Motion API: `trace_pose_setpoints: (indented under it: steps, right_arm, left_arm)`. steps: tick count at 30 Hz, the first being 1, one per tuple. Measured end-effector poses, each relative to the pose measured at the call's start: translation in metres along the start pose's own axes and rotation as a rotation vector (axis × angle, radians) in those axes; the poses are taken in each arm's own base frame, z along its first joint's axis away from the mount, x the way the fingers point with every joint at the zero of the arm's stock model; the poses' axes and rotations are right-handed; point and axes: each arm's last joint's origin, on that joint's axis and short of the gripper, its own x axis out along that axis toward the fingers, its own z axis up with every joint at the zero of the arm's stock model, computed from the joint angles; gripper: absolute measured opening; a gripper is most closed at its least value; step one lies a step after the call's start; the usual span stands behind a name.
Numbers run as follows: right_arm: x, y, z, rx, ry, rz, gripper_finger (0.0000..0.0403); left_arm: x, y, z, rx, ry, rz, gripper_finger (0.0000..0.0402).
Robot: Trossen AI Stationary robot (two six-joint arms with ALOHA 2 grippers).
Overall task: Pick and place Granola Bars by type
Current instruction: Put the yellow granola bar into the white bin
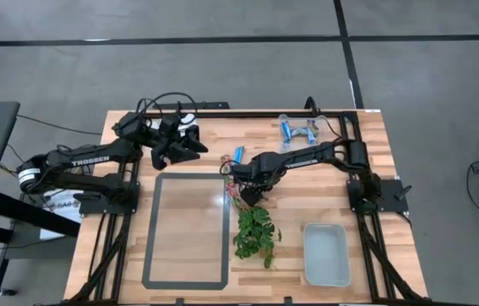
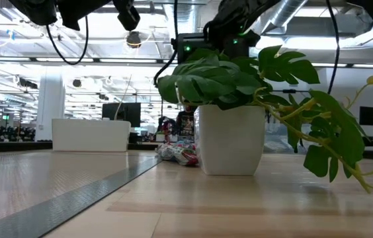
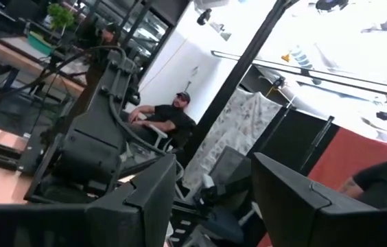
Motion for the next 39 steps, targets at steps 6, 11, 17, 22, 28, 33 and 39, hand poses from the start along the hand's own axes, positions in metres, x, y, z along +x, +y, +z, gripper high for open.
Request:
trace_pose_setpoints:
  steps: [6, 11, 17, 22, 28, 33, 39]
  right_arm:
    - [0.007, 0.001, 0.006, 0.007, 0.004, 0.034, 0.0236]
    - [0.008, 0.000, 0.008, -0.001, 0.003, 0.045, 0.0194]
    - [0.008, -0.004, 0.011, 0.011, 0.009, 0.052, 0.0105]
    - [0.004, -0.005, 0.011, 0.009, 0.000, 0.058, 0.0055]
    - [-0.023, -0.008, 0.009, 0.011, -0.075, 0.087, 0.0048]
    - [-0.058, -0.016, 0.012, 0.039, -0.203, 0.163, 0.0051]
    - [-0.110, -0.030, 0.021, 0.092, -0.432, 0.344, 0.0051]
  left_arm:
    - [0.000, 0.001, -0.001, -0.010, 0.006, 0.007, 0.0182]
    - [0.000, 0.001, -0.001, -0.013, 0.005, 0.011, 0.0182]
    - [0.000, 0.002, -0.002, -0.021, 0.009, 0.018, 0.0182]
    - [0.000, 0.006, -0.005, -0.034, 0.035, 0.048, 0.0182]
    - [-0.002, 0.014, -0.012, -0.078, 0.052, 0.156, 0.0182]
    - [-0.003, 0.020, -0.016, -0.084, 0.050, 0.243, 0.0182]
    - [-0.004, 0.024, -0.017, -0.092, 0.012, 0.335, 0.0182]
